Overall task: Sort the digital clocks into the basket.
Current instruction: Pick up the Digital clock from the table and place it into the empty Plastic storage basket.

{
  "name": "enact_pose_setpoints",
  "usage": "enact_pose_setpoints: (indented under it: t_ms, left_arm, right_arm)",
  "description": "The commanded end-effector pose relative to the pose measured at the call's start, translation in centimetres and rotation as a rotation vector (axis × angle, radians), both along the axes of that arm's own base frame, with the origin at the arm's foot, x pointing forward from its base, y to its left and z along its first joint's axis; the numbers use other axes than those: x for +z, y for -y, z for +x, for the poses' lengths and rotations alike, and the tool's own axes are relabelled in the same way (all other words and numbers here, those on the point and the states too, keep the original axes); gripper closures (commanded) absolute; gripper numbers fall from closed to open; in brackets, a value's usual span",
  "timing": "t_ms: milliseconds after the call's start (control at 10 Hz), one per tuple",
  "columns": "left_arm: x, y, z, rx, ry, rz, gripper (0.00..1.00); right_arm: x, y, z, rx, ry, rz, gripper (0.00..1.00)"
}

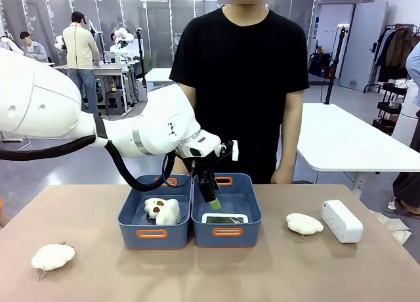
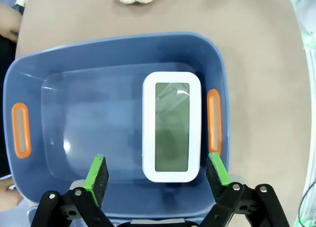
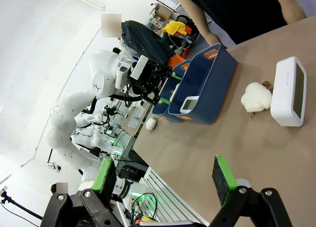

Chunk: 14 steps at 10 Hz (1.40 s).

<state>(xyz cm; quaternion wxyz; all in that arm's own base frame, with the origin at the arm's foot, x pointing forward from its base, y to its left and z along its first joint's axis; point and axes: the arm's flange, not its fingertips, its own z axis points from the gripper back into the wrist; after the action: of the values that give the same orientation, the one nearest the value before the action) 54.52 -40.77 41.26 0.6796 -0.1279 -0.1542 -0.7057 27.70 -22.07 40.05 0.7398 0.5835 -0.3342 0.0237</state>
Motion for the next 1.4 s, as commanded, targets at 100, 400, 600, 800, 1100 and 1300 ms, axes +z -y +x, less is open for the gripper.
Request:
enact_pose_setpoints:
  t_ms: [100,400,600,800,1100,1300]
  left_arm:
    - [1.3,-3.7,-2.6,0.027,-0.028,-0.069,0.0]
    - [5.1,-12.2,-6.7,0.187,-0.038,-0.217,0.0]
    - [7.2,-21.0,-9.1,0.311,-0.086,-0.417,0.0]
    - [7.8,-28.2,-12.6,0.45,-0.112,-0.573,0.0]
    - [8.9,-41.8,-18.2,0.672,-0.311,-0.677,0.0]
    - [7.2,-51.5,-18.3,0.655,-0.468,-0.719,0.0]
  right_arm:
    - [0.2,0.0,0.0,-0.002,0.002,0.008,0.0]
    - [0.2,0.0,0.0,-0.002,0.002,0.008,0.0]
    - [0.2,0.0,0.0,-0.002,0.002,0.008,0.0]
    - [0.2,0.0,0.0,-0.002,0.002,0.008,0.0]
    - [0.2,0.0,0.0,-0.002,0.002,0.008,0.0]
    - [0.2,0.0,0.0,-0.002,0.002,0.008,0.0]
